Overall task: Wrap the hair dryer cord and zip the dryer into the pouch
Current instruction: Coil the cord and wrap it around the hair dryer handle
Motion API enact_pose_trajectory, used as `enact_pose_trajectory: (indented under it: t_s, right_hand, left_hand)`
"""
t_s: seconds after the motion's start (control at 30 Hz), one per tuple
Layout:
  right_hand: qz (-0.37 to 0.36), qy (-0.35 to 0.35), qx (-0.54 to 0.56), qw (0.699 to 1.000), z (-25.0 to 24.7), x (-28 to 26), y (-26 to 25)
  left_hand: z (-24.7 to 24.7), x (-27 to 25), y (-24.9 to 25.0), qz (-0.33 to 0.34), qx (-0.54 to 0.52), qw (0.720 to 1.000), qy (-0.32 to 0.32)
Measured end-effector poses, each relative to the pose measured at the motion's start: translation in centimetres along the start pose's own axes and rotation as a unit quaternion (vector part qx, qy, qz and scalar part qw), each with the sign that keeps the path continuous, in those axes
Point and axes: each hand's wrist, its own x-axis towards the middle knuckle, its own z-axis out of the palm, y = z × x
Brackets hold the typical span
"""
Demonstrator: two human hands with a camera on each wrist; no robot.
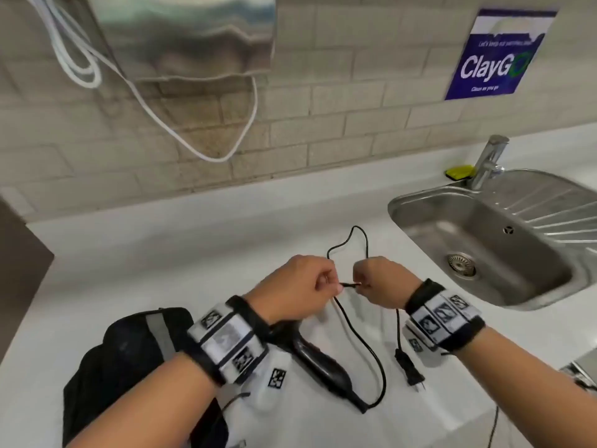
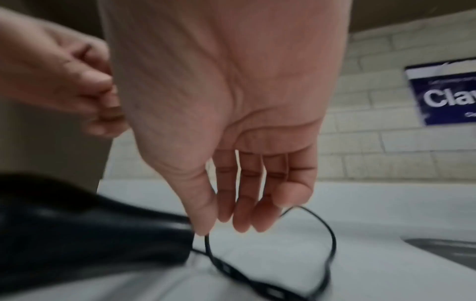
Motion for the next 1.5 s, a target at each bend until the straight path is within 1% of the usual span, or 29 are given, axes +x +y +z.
enact_pose_trajectory:
  t_s: [0.07,0.13,0.23,0.37,0.47,0.5,0.57,0.63,0.7,0.77,0.83,0.87,0.93,1.03,1.1,1.13,1.2,1.27,1.3,1.43,1.5]
  right_hand:
    - [0.023,-0.034,-0.054,0.998,1.2,1.3,-0.7]
    - [0.031,-0.058,-0.086,0.994,2.5,2.3,-1.3]
    - [0.057,-0.059,-0.098,0.992,3.9,3.5,-1.0]
    - [0.040,-0.056,-0.098,0.993,4.1,4.3,-0.6]
    - [0.014,-0.052,-0.060,0.997,3.5,3.6,-0.3]
    - [0.001,-0.049,-0.034,0.998,3.0,3.2,-0.3]
    - [-0.028,-0.035,0.026,0.999,2.0,2.4,-0.2]
    - [-0.054,-0.006,0.091,0.994,0.7,1.4,-0.3]
    - [-0.076,0.028,0.159,0.984,-0.7,0.2,-0.4]
    - [-0.087,0.042,0.237,0.967,-2.2,-1.0,-0.9]
    - [-0.088,0.040,0.300,0.949,-3.6,-2.2,-1.6]
    - [-0.091,0.046,0.310,0.945,-4.2,-2.7,-2.0]
    - [-0.106,0.086,0.286,0.949,-4.9,-3.5,-2.8]
    - [-0.115,0.170,0.254,0.945,-5.2,-4.2,-3.1]
    - [-0.105,0.207,0.267,0.935,-5.0,-4.5,-2.9]
    - [-0.096,0.219,0.275,0.931,-4.8,-4.6,-2.8]
    - [-0.078,0.231,0.291,0.925,-4.4,-4.8,-2.2]
    - [-0.063,0.231,0.316,0.918,-3.7,-5.0,-1.5]
    - [-0.059,0.229,0.330,0.914,-3.3,-5.1,-1.2]
    - [-0.051,0.232,0.388,0.890,-1.6,-5.3,-0.3]
    - [-0.055,0.223,0.407,0.884,-1.1,-5.5,0.1]
  left_hand:
    - [1.4,2.0,-0.3,-0.037,0.044,0.998,0.006]
    - [2.7,3.7,-0.8,-0.066,0.091,0.994,-0.008]
    - [4.2,5.3,-1.8,-0.079,0.131,0.988,-0.022]
    - [5.9,6.6,-2.5,-0.086,0.206,0.974,-0.045]
    - [6.6,6.8,-2.6,-0.084,0.223,0.970,-0.042]
    - [6.6,6.8,-2.5,-0.083,0.214,0.973,-0.036]
    - [6.1,6.5,-2.5,-0.089,0.163,0.982,-0.015]
    - [5.1,5.8,-2.3,-0.103,0.083,0.991,0.004]
    - [3.7,4.7,-1.9,-0.092,-0.003,0.995,0.026]
    - [2.0,3.2,-1.4,-0.068,-0.083,0.993,0.047]
    - [0.4,1.5,-0.9,-0.054,-0.137,0.986,0.079]
    - [-0.2,0.6,-0.6,-0.054,-0.159,0.981,0.100]
    - [-1.1,-1.1,-0.5,-0.063,-0.199,0.967,0.146]
    - [-2.5,-3.7,-0.8,-0.086,-0.279,0.931,0.221]
    - [-3.7,-5.6,-1.1,-0.101,-0.345,0.897,0.258]
    - [-4.3,-6.6,-1.4,-0.106,-0.388,0.875,0.270]
    - [-5.7,-8.8,-1.7,-0.110,-0.493,0.816,0.282]
    - [-7.0,-10.8,-2.2,-0.124,-0.568,0.759,0.292]
    - [-7.6,-11.7,-2.5,-0.132,-0.590,0.738,0.298]
    - [-9.2,-14.6,-3.7,-0.145,-0.643,0.676,0.331]
    - [-9.8,-15.8,-4.1,-0.136,-0.682,0.627,0.350]
